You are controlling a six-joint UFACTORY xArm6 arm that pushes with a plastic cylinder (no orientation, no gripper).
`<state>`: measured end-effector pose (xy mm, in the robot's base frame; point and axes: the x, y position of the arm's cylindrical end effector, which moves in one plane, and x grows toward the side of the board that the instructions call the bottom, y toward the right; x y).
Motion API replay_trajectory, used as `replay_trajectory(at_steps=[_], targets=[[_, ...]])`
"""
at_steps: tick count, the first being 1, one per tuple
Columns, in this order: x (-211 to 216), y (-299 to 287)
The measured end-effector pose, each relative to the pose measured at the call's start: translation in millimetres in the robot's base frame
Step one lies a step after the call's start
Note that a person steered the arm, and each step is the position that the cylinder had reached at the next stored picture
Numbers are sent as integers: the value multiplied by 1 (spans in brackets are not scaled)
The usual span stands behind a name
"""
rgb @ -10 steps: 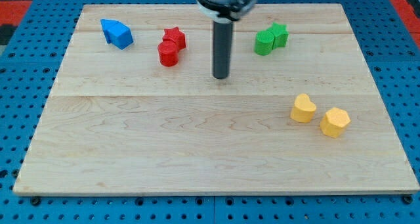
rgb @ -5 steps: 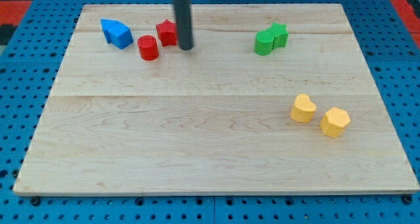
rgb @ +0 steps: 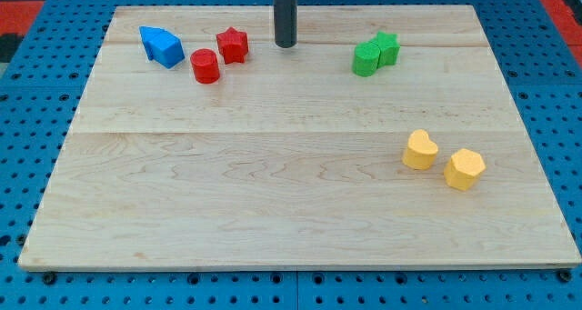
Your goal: Move red blocks towards blue blocks
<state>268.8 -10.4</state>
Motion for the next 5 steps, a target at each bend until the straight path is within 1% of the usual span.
replay_trajectory(at_steps=[1, 3, 5], targets=[[0, -6], [0, -66], [3, -74]])
